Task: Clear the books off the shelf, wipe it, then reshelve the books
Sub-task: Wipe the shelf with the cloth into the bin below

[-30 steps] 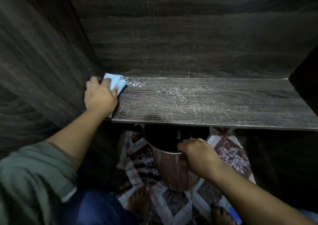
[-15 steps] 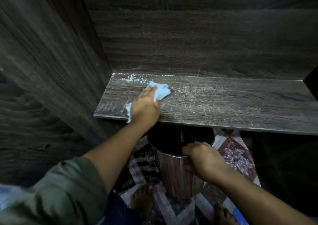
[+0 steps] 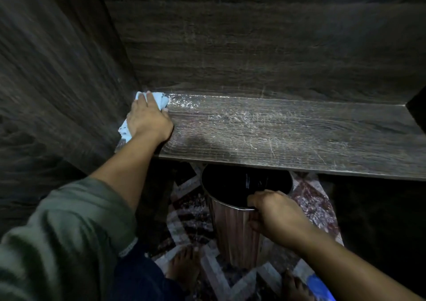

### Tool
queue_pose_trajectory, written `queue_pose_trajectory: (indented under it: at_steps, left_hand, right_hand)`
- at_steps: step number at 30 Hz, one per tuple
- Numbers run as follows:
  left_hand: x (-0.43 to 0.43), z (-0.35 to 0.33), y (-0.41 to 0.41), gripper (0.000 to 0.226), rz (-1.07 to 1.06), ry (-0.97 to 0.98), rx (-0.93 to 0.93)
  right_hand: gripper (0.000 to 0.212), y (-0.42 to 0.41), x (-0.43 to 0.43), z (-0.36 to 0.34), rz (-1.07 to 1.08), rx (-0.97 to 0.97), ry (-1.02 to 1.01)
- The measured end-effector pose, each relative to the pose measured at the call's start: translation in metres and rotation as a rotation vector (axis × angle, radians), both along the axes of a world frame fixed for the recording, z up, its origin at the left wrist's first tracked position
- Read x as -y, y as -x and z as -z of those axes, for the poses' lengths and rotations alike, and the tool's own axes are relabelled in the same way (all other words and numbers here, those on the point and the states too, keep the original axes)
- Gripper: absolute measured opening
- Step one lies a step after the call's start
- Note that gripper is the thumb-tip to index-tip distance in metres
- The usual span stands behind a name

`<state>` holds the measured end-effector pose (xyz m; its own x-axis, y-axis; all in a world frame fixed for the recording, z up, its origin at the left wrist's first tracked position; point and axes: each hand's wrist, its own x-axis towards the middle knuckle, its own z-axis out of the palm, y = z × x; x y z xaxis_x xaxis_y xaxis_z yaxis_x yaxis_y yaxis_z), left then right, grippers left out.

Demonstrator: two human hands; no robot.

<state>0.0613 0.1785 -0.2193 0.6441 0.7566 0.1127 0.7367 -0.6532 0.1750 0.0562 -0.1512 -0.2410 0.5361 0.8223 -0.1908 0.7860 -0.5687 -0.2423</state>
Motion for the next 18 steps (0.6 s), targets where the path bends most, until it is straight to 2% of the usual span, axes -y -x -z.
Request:
queue_pose_trajectory:
  at_steps: [3, 7, 11, 14, 16, 18]
  left_hand:
    - [0.015, -0.004, -0.007, 0.068, -0.061, 0.055, -0.034]
    - [0.061, -0.005, -0.013, 0.070, 0.075, 0.045, -0.020]
    - [0.102, 0.004, -0.017, 0.068, 0.199, 0.087, 0.239]
    - [0.078, -0.006, -0.013, 0.068, 0.072, 0.044, 0.429]
    - [0.042, -0.014, -0.007, 0.064, -0.072, -0.075, 0.358]
    - [0.011, -0.013, 0.001, 0.059, -0.108, -0.104, 0.218]
  right_hand:
    - [0.026, 0.001, 0.002, 0.002, -0.010, -0.012, -0.005]
    - [0.024, 0.001, 0.004, 0.003, -0.010, -0.023, 0.012]
    - [0.026, 0.001, 0.003, 0.000, -0.006, -0.007, 0.018]
    - [0.026, 0.000, 0.003, -0.002, -0.004, -0.007, 0.007]
    - [0.026, 0.001, 0.005, -0.003, -0.005, 0.004, 0.015]
    - [0.027, 0.000, 0.007, -0.003, 0.003, 0.006, 0.021]
